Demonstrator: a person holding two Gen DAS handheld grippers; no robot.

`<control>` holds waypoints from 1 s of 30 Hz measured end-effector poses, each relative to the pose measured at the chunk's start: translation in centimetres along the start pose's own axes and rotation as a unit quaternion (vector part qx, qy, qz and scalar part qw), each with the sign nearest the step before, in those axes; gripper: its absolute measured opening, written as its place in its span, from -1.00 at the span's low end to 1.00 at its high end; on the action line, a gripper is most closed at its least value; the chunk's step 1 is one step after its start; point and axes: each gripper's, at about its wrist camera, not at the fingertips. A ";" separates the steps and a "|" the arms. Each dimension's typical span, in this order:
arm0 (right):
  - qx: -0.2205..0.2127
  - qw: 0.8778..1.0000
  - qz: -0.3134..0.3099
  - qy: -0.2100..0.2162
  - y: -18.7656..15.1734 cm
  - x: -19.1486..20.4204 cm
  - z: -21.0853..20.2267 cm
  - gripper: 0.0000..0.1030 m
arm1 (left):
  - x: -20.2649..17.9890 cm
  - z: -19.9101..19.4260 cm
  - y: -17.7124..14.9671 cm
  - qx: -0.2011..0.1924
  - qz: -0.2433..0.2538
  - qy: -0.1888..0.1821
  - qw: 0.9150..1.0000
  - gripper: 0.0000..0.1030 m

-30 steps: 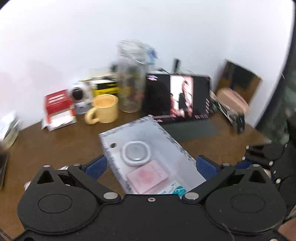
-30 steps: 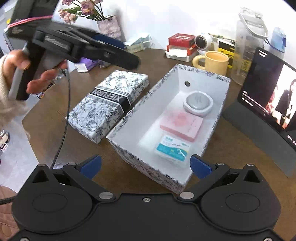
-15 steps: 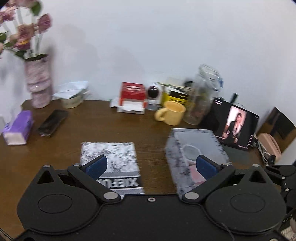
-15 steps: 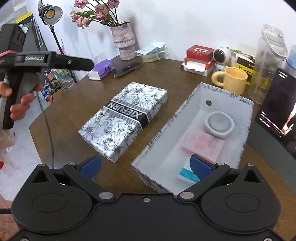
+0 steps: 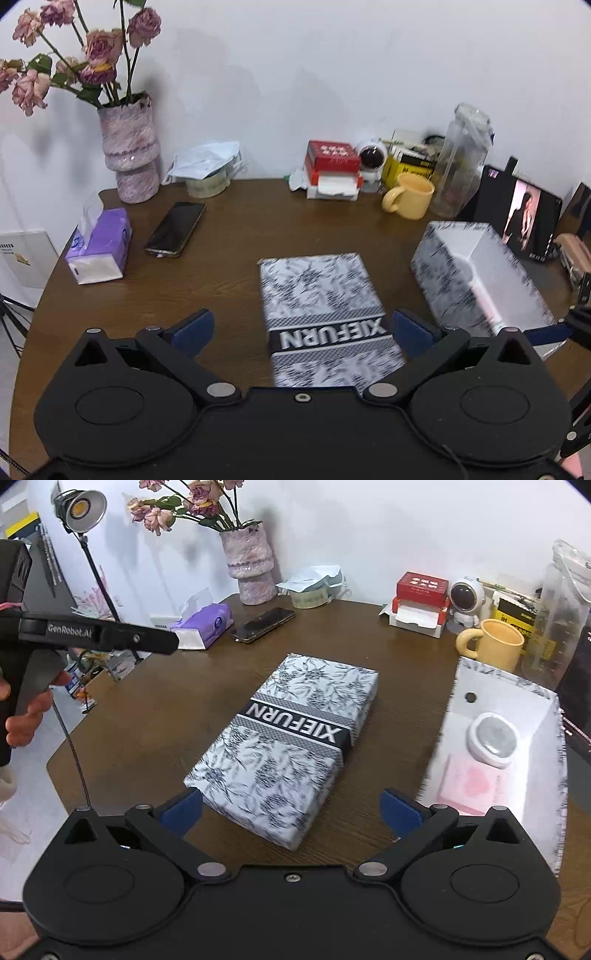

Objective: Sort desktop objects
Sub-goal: 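Reach both grippers to opposite edges of the XIEFURN floral lid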

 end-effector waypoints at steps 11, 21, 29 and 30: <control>0.024 1.000 0.006 -0.019 1.5 4.0 6.2 1.00 | 2.7 5.1 -1.4 0.055 0.018 0.013 0.998 1.00; 0.042 0.998 0.036 -0.038 2.3 2.3 11.2 1.00 | 2.7 9.9 -1.5 0.080 0.007 0.036 0.996 1.00; 0.070 0.995 0.067 -0.025 1.7 0.3 14.7 1.00 | 1.1 14.0 -1.9 0.105 0.018 0.028 0.994 1.00; 0.073 0.995 0.070 -0.027 1.6 0.0 15.0 1.00 | 1.0 14.4 -2.0 0.108 0.019 0.027 0.994 1.00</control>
Point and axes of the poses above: each gripper's, at about its wrist camera, not at the fingertips, and z roughly the way its jaws point, x to its left, y to its top, and after that the axes turned 11 degrees about -z, right-handed
